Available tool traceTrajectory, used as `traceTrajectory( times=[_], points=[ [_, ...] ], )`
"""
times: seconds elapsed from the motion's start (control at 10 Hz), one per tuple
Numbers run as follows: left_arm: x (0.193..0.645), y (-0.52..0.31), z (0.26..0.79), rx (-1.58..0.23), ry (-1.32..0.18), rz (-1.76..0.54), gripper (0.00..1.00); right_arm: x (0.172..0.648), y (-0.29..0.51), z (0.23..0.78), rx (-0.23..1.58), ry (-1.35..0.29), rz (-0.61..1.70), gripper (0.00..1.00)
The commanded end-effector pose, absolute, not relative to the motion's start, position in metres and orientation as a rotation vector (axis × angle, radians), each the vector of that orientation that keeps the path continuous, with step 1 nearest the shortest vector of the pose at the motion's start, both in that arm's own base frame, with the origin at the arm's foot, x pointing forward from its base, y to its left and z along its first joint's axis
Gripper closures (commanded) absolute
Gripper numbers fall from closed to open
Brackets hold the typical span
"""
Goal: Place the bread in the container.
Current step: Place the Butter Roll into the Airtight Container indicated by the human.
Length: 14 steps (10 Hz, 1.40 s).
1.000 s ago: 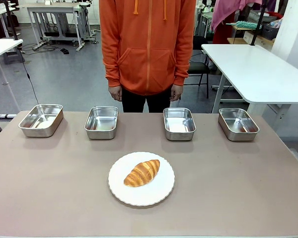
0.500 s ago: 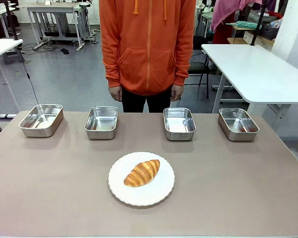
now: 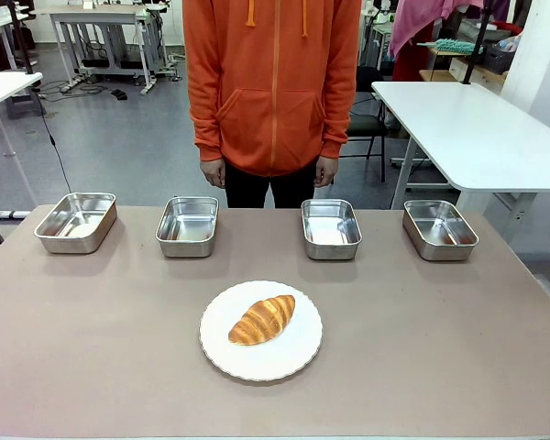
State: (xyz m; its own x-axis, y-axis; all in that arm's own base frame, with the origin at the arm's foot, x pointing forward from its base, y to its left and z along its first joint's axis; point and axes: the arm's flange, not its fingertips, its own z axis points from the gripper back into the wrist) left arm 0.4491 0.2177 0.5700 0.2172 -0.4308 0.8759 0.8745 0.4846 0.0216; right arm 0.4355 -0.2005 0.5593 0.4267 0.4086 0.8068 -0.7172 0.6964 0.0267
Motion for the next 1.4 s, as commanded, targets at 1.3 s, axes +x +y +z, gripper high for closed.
traceTrajectory(
  times=[1.3],
  points=[
    [0.4478, 0.2188, 0.5707, -0.556, -0.978, -0.98, 0.0, 0.4376, -0.2, 0.5585, 0.408, -0.904, 0.738, 0.0]
  ],
)
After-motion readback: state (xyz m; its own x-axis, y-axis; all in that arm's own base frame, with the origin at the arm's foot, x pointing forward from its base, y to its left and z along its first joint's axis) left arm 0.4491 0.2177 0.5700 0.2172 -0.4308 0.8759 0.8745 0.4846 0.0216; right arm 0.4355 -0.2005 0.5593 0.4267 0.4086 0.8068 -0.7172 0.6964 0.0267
